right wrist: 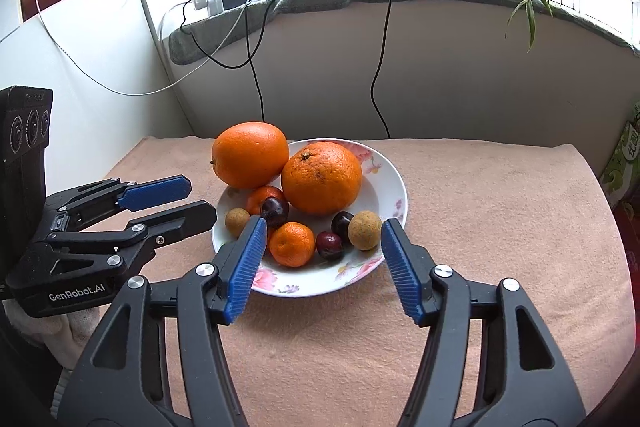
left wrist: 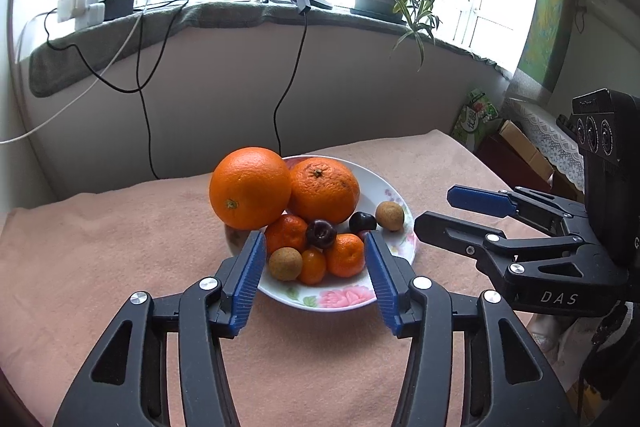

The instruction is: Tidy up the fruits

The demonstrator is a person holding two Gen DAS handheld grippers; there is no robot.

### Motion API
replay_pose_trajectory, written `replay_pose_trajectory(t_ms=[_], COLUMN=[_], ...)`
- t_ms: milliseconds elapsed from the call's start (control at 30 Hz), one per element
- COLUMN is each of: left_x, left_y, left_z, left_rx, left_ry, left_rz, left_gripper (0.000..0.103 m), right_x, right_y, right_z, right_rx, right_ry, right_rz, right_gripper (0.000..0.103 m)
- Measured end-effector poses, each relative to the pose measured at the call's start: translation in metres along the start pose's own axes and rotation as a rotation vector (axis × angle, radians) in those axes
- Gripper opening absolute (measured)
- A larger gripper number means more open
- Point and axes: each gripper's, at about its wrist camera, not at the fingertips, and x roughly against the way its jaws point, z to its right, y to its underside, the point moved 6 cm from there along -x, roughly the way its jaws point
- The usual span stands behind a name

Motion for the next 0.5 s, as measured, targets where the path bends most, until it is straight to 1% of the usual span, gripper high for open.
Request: replay_pose_trajectory(t_ms=[33,67,100,200,233,367,500], left_x=[0.004,0.007,0.011,0.021,0.024,0.036,0.043], left_y=[0.000,0.001,0.001,0.004,0.005,0.011,0.019], left_z=[0.001,0.001,0.002,0.002,0.001,0.003,0.007], left_rx=[0.001,0.005,0.008,0.033,0.044,0.068,0.079], left_ry=[-0.005,-0.013,-0.022,-0.049,-0.053,-0.075,-0.105], left_rz=[0.005,0.011,0.017,0.028,0.030,0.044,0.038], left_gripper=[0.061,0.064,0.071,0.079,0.080,0.081,0.081], right_x=[0.003,0.007,0.010,0.017,0.020,0.027,0.032], right_y=[0.000,0.000,0.001,0.003,0.004,0.012,0.018], right_z=[0.000,-0.001,-0.002,-0.004,-0.006,-0.009,-0.009], right_rx=[0.000,0.001,0.001,0.010,0.016,0.023,0.001], right_ry=[0.001,0.002,0.003,0.006,0.006,0.017,0.017], right_rz=[0.006,0.012,0.017,0.022,0.023,0.024,0.030], right_gripper=[0.076,0.078,0.081,0.086,0.088,0.091,0.098])
